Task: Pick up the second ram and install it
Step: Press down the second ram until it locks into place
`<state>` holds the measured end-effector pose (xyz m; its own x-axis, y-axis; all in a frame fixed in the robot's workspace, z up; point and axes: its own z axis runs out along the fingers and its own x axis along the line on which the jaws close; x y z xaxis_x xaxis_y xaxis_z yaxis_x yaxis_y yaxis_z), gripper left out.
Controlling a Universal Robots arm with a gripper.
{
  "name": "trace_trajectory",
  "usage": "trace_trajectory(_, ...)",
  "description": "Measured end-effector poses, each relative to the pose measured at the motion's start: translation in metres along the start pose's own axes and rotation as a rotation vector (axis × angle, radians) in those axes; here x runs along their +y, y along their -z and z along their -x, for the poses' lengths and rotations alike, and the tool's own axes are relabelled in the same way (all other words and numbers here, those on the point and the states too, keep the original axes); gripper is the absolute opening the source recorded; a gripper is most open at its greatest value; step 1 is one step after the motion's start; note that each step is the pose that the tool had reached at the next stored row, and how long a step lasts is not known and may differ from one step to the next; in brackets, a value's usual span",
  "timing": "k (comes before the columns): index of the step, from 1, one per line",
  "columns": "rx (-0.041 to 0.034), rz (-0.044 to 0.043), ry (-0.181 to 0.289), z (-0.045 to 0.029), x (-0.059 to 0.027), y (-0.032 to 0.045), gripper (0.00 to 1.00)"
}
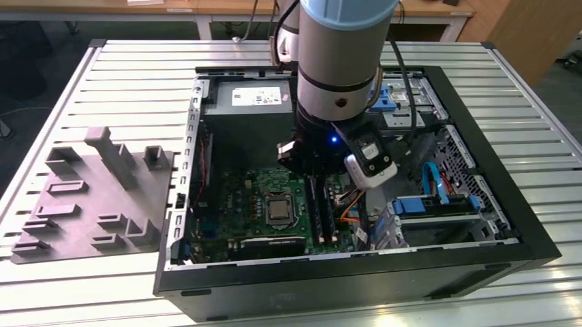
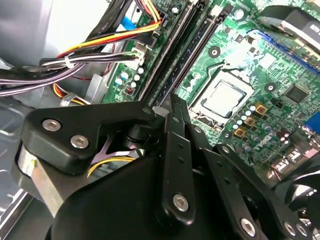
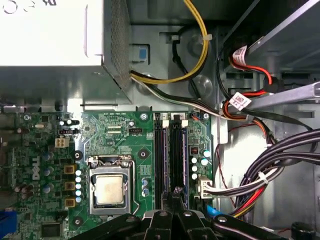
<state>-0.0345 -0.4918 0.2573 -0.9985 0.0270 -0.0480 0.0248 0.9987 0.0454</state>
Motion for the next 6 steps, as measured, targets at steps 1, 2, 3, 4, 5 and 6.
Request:
trace_trajectory(1,0.0,0.0001,0.0,0.0,0.0,0.0,0.1)
trace_trajectory(2,-0.0001,0.0002,0.0,0.0,0.0,0.0,0.1)
trace_trajectory(3,0.0,0.0,0.0,0.0,0.0,0.0001,0.1)
trace_trajectory(4,0.0,0.0,0.0,0.0,0.0,0.0002,0.1)
trace_trajectory(5,0.0,0.0,0.0,0.0,0.0,0.0002,0.1)
trace_trajectory(6,0.0,0.0,0.0,0.0,0.0,0.0002,0.1)
